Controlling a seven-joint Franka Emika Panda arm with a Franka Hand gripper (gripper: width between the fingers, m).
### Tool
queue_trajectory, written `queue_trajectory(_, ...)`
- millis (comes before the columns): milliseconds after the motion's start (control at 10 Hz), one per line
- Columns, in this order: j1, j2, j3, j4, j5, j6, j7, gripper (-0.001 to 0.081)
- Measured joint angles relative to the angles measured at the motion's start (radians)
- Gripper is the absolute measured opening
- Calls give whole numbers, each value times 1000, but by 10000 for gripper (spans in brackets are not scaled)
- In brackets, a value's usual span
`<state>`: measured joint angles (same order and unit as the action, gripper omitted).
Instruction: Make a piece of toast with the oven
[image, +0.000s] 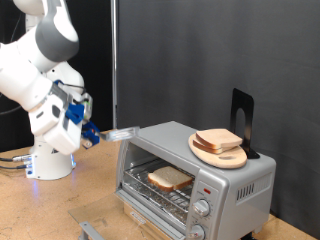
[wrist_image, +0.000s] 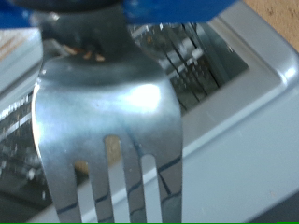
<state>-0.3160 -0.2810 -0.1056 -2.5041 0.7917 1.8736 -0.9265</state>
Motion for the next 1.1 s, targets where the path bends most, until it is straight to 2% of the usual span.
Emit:
queue_trajectory(200, -2, -52, -2, 0, -8, -24, 25, 485)
queue_trajectory(400, 1, -48, 0, -2, 11, -35, 25, 485)
queue_trajectory(500, 11, -50, 5, -3, 53, -53, 25, 485)
queue_trajectory(800, 52, -88, 79, -18, 117, -47, 61, 485)
queue_trajectory(1100, 96, -147, 183, -55, 194, 57, 110, 485)
